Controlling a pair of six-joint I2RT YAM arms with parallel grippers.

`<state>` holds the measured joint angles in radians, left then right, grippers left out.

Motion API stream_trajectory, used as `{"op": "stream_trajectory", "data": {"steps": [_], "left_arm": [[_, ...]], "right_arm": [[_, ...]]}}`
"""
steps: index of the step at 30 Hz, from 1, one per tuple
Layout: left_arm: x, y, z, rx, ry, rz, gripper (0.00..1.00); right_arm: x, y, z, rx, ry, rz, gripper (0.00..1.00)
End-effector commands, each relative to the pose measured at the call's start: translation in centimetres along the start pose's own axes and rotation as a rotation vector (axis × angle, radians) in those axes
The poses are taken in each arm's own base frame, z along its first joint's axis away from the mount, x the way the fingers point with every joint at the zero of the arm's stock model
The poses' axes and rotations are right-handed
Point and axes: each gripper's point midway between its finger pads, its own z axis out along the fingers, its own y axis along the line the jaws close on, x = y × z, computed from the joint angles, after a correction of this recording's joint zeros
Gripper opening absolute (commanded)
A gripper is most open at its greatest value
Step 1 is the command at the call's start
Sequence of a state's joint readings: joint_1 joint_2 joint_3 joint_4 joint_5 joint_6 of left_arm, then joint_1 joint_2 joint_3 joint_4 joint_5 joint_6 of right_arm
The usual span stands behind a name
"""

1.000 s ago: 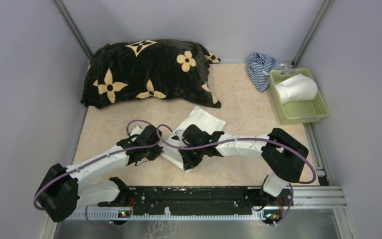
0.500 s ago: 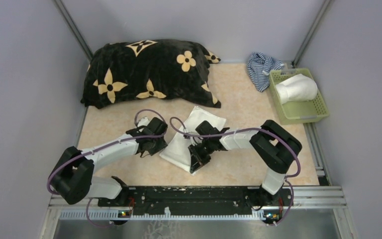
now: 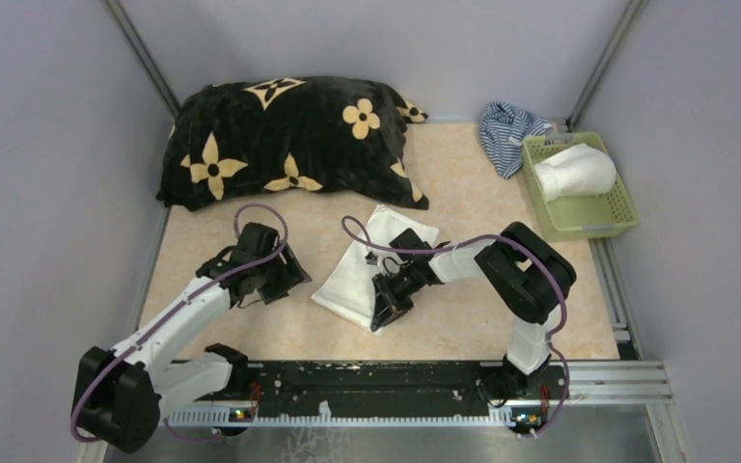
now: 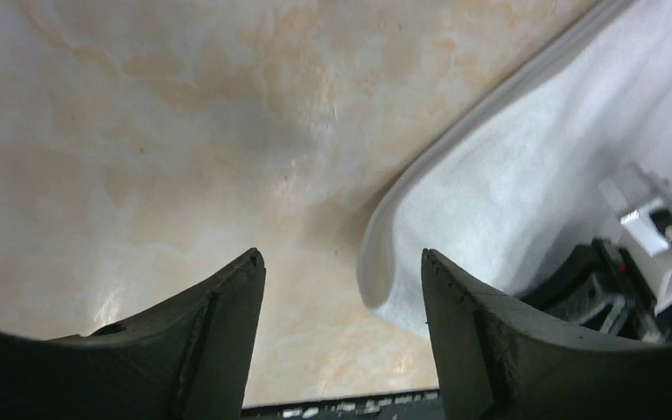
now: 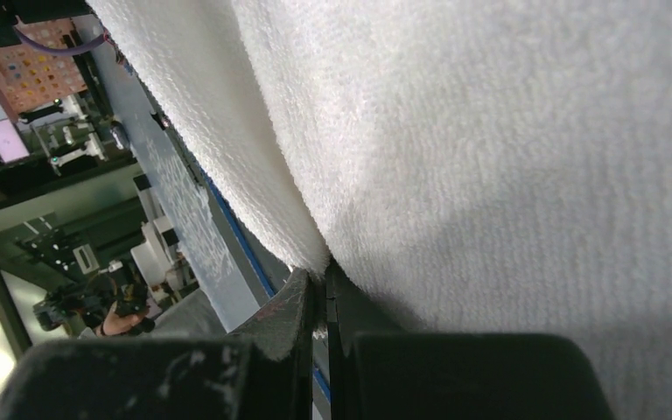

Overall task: Roll the towels
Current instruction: Roll the towel at the center of the board.

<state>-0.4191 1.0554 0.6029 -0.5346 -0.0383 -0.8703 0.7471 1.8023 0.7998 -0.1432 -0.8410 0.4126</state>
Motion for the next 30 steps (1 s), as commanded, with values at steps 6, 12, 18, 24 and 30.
{"op": "stream_trajectory", "data": {"steps": [6,12,18,24,30], "left_arm": [[6.5,1.4,-1.7,0.059,0.294,0.037,0.72],[7.2,-0.3,-1.0,0.143,0.351,0.039,0.72],[6.8,-1.7,0.1,0.193,0.353,0.034,0.72],[6.8,-1.9,1.6,0.193,0.353,0.012,0.67],[6.7,-2.2,2.2,0.186,0.365,-0.008,0.59]], "right_arm": [[-1.6,-1.1,0.1,0.009,-0.03,0.02,0.0],[-1.8,-1.1,0.0,0.017,-0.031,0.023,0.0],[-1.8,-1.1,-0.1,0.026,-0.029,0.024,0.0],[-2.4,-0.6,-0.5,0.037,-0.044,0.004,0.02],[-3.1,-0.1,-1.0,0.052,-0.066,-0.019,0.03]]}}
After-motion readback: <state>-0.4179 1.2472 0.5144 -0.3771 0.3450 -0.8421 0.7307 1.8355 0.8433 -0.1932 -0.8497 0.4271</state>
